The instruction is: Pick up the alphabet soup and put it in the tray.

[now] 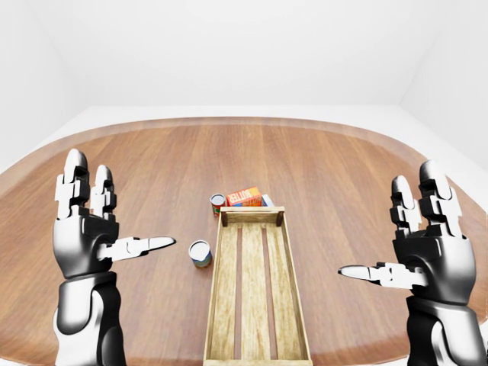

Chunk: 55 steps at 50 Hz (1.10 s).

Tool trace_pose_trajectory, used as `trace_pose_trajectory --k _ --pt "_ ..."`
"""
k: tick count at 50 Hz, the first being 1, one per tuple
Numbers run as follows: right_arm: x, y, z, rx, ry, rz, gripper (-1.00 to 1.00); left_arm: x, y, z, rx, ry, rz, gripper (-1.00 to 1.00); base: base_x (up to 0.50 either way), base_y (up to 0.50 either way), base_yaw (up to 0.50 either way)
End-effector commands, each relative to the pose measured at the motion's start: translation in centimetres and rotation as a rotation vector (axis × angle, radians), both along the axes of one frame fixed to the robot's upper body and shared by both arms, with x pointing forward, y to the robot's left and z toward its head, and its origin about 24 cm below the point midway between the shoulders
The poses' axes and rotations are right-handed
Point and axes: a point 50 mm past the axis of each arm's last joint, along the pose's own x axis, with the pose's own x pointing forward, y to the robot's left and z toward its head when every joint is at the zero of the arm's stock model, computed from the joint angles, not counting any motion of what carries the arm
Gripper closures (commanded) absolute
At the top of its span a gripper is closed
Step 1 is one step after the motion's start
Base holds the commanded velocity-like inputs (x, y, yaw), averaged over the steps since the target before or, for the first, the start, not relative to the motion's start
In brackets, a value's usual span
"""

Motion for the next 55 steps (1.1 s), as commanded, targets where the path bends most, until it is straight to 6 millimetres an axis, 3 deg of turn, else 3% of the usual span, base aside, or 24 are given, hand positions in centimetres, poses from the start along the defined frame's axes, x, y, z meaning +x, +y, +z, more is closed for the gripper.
trace_pose_trajectory --k 1,10,19,26,29,30,32,37,44,55 --pt "0.0 0.2 -0.1 -0.005 0.009 0.005 -1.00 -0.2 0.3 0.3 -0.001 -0.012 0.010 -1.00 0.50 0.02 0.00" --pt "0.0 0.1 -0.1 0.000 0.008 -0.004 -1.00 -0.4 0.3 0.3 0.005 -0.012 0.011 -1.00 0.47 0.02 0.00" --pt "-0.1 0.0 -0.1 0.001 0.008 -0.005 -1.00 -0.1 -0.1 -0.4 0.051 0.033 -0.010 -1.00 0.04 0.00 0.00" --pt "0.1 0.1 -0.4 0.003 0.020 0.004 -1.00 2.1 -0.8 -4.8 0.239 0.291 0.013 -1.00 0.00 0.00 0.00" --pt "0.3 0.1 -0.7 0.007 0.031 0.008 -1.00 3.0 -0.5 -5.7 0.240 0.334 0.023 -1.00 0.00 0.00 0.00" --pt "0.5 0.2 -0.7 0.007 0.033 0.011 -1.00 4.1 0.0 -7.0 0.313 0.413 0.045 -1.00 0.00 0.00 0.00" --pt "0.4 0.2 -0.6 0.007 0.026 0.012 -1.00 4.7 0.3 -7.4 0.408 0.426 0.076 -1.00 0.00 0.00 0.00" --pt "0.5 0.1 -0.7 0.011 0.028 0.009 -1.00 5.4 0.4 -7.2 0.628 0.468 0.091 -1.00 0.00 0.00 0.00" --pt "0.6 0.1 -0.6 0.017 0.025 0.014 -1.00 7.2 1.4 -6.9 0.803 0.509 0.080 -1.00 0.00 0.00 0.00" --pt "0.2 0.1 -0.4 0.012 0.015 0.012 -1.00 8.8 1.2 -7.1 1.128 0.556 0.098 -1.00 0.00 0.00 0.00"
